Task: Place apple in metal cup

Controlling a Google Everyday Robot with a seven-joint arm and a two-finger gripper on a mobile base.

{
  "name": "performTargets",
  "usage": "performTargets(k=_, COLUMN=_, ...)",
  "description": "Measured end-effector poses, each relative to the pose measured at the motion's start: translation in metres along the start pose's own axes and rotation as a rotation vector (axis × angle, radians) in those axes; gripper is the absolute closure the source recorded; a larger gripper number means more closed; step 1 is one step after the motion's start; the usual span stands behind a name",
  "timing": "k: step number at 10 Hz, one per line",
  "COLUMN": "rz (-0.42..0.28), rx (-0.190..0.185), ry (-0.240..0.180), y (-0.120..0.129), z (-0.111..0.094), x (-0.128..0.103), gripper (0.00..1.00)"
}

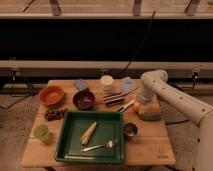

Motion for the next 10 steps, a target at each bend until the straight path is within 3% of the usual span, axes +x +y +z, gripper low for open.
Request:
performTargets(k=4, rz=0.000, rx=-0.029, ry=-0.024, y=0.010, z=-0.020, x=-0.006, gripper=0.96)
performTargets(k=8, rz=-0.036, rx=-0.063, ry=-0.066, y=0.040, z=-0.073, x=-0.036, gripper=1.00)
performTargets(k=10, rz=-0.085, rx=-0.084, ry=-0.105, y=0.069, z=-0.095, x=-0.060, gripper=1.00)
